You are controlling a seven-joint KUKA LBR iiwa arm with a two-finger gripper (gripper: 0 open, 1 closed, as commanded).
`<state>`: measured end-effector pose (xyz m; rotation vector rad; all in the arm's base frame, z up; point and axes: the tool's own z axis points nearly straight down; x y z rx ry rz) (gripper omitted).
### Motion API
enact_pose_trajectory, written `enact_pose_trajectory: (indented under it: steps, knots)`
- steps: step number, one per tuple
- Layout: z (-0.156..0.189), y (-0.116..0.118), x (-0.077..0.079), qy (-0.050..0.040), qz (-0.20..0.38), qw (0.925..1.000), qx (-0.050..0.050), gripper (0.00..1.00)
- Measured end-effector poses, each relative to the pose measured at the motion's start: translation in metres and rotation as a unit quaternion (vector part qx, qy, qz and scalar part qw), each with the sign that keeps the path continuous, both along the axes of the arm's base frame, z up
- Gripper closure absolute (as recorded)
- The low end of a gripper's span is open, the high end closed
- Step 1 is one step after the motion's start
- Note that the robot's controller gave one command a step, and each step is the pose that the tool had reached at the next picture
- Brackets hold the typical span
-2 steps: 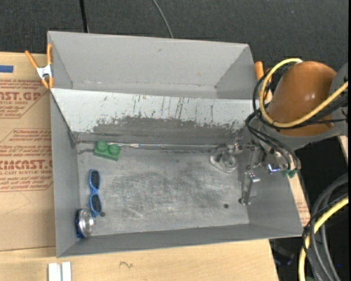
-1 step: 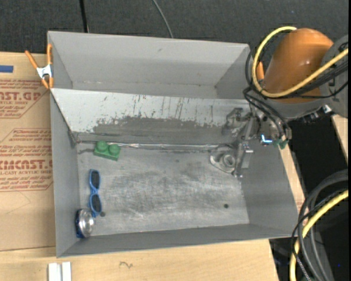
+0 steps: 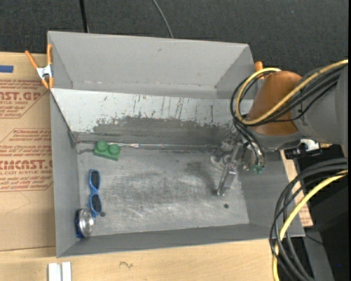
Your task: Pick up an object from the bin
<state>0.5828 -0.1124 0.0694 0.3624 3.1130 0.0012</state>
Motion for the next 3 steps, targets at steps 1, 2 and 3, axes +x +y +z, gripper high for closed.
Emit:
enact_pose_trajectory:
  steps: [1, 2, 3]
  knots:
    - [0.002, 0.001, 0.001, 0.0002, 0.001, 1.0, 0.0, 1.0]
    - [0.121, -0.013, -0.029, 0.0004, 0.134, 0.991, -0.002, 1.0]
    - [0.221, -0.038, 0.004, -0.0009, 0.268, 0.9635, -0.003, 1.0]
